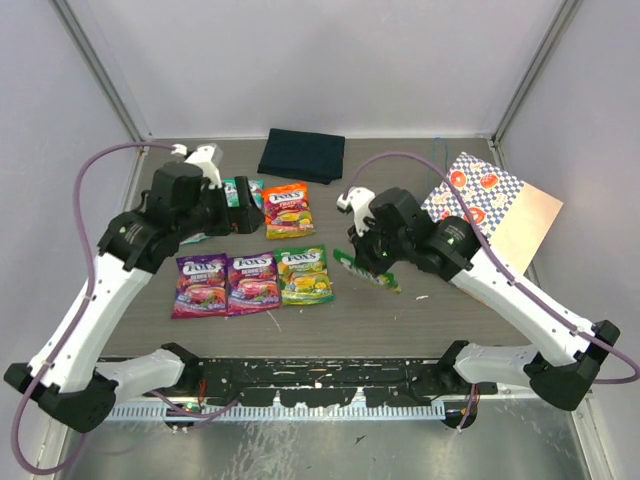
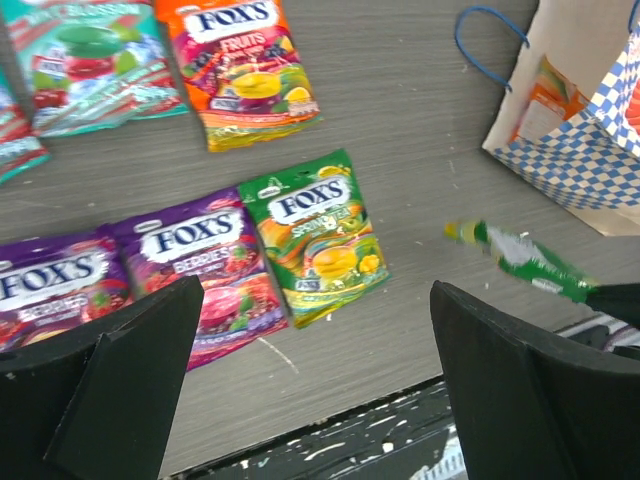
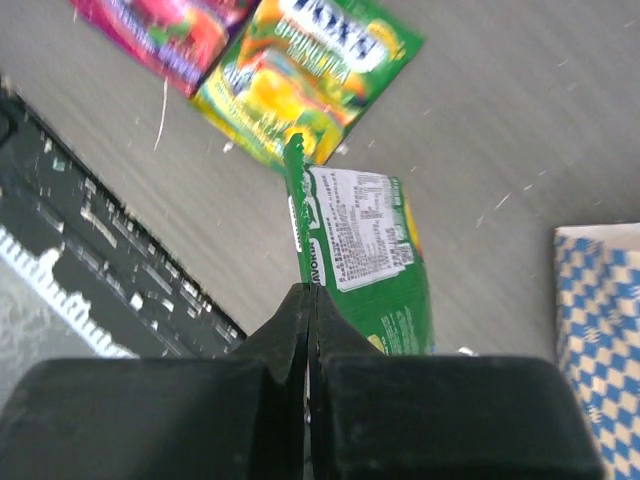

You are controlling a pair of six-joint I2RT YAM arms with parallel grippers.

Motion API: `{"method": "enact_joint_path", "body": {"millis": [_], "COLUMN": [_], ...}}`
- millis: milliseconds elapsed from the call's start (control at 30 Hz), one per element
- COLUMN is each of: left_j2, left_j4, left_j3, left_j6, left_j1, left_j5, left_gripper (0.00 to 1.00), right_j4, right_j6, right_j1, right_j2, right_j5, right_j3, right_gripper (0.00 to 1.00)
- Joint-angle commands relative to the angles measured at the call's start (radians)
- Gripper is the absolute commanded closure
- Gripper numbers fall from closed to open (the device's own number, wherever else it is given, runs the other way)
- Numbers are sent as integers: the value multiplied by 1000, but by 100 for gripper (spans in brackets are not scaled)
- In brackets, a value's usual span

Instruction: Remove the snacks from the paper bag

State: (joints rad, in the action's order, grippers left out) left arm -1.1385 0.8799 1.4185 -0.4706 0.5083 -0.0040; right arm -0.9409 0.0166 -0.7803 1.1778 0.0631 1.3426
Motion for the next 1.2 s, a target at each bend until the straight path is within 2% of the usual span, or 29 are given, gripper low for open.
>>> {"method": "enact_joint_path", "body": {"millis": [0, 100, 200, 400, 567, 767, 1000, 1167], "left_j2": [72, 74, 62, 29, 15, -4, 4, 20], "left_j4": [58, 64, 53, 52, 42, 35, 44, 50], "left_j3": [-15, -16, -35, -75, -73, -72, -87, -100], "left_j6": [69, 90, 99, 116, 119, 121, 117, 121], "left_j1": [-4, -4, -3, -4, -3, -3, -4, -3], "left_j5": [-118, -122, -119, -119, -95, -61, -51, -59], "left_gripper": [2, 2, 2, 2, 2, 2, 2, 2], "right_j4": [-20, -8, 43, 195, 203, 236, 307, 348], "right_j6": [70, 70, 25, -62, -120, -186, -196, -156], "right_j1": [-110, -132, -121, 86, 168, 176, 211, 238], "right_j2": [-61, -46, 37, 193, 266, 366, 489, 514], "right_j5": [-17, -48, -96, 46, 55, 67, 61, 47], "right_j3": [-28, -55, -105, -195, -111, -29, 13, 67], "right_gripper": [99, 99, 99, 99, 99, 99, 99, 99]}}
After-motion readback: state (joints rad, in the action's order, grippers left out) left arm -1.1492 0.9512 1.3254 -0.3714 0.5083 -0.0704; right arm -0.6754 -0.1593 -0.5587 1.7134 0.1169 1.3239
